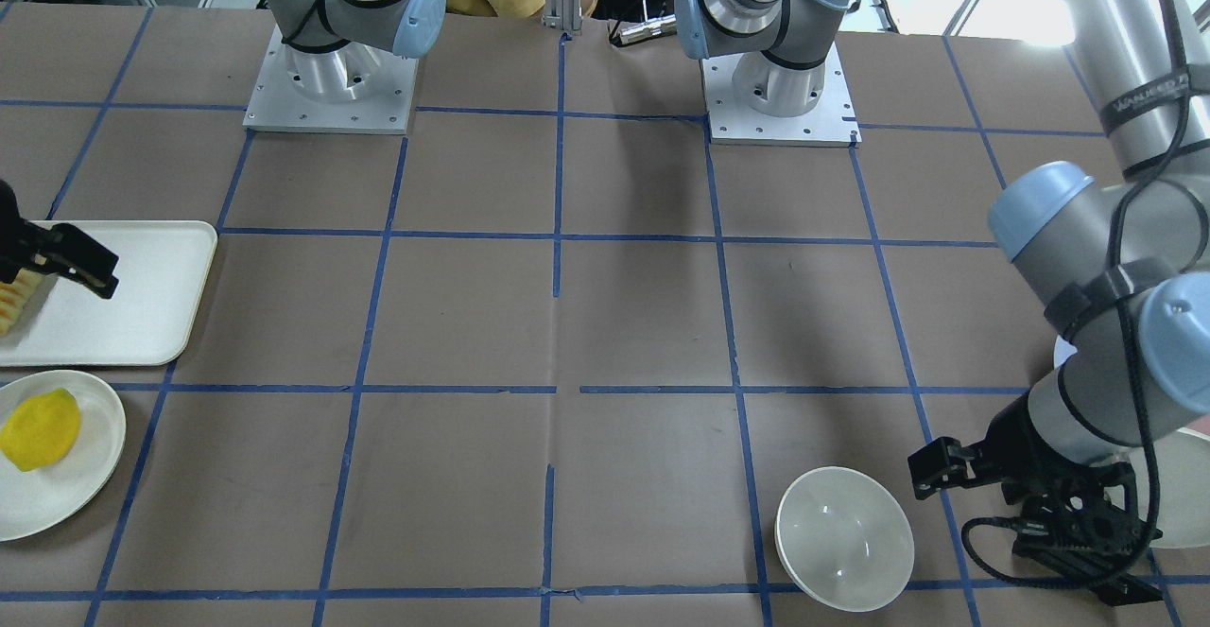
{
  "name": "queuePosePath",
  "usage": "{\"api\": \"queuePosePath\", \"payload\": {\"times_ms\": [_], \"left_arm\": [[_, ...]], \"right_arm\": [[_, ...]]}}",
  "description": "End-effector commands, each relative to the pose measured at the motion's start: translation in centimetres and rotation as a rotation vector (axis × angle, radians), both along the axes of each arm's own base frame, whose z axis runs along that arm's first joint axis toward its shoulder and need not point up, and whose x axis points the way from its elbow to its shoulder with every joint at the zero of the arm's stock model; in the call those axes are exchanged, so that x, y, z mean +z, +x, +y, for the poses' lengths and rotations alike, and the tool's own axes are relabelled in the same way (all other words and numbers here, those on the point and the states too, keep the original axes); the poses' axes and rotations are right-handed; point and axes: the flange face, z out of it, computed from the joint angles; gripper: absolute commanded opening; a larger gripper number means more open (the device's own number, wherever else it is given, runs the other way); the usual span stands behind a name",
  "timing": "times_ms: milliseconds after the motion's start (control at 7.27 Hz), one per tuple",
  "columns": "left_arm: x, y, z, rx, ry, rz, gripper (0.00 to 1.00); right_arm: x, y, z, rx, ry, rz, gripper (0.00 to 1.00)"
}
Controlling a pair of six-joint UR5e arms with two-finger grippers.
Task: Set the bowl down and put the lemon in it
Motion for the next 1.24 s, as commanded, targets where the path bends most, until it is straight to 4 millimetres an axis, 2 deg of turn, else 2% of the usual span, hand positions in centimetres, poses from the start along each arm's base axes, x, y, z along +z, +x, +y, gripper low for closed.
{"api": "queuePosePath", "payload": {"times_ms": [0, 138, 275, 412, 550, 688, 825, 1100], "left_arm": [[-6.3, 0.5, -2.0, 0.051, 0.021, 0.012, 1.00], [-8.1, 0.6, -3.0, 0.057, 0.002, 0.011, 1.00], [-8.7, -0.2, -3.8, 0.083, -0.002, 0.034, 0.97], [-9.0, -0.5, -4.1, 0.116, 0.010, 0.049, 0.76], [-9.9, -0.7, -3.7, 0.153, 0.066, 0.063, 0.42], [-10.5, -0.8, -3.3, 0.168, 0.091, 0.068, 0.14], [-10.8, -1.0, -3.1, 0.173, 0.104, 0.076, 0.00], [-10.2, -1.2, -3.0, 0.173, 0.118, 0.092, 0.00]], "right_arm": [[-6.0, -3.2, -3.1, 0.017, 0.011, -0.005, 1.00], [-8.3, -4.0, -4.7, 0.016, -0.017, 0.012, 1.00], [-9.9, -4.7, -5.4, 0.015, -0.017, 0.034, 1.00], [-11.4, -6.4, -5.9, 0.012, -0.013, 0.090, 1.00], [-13.5, -7.3, -6.5, 0.039, -0.008, 0.089, 1.00], [-14.6, -7.8, -7.5, 0.040, -0.032, 0.104, 1.00], [-15.7, -8.0, -7.9, 0.043, -0.036, 0.108, 1.00], [-17.0, -9.1, -8.1, 0.056, -0.040, 0.110, 1.00]]}}
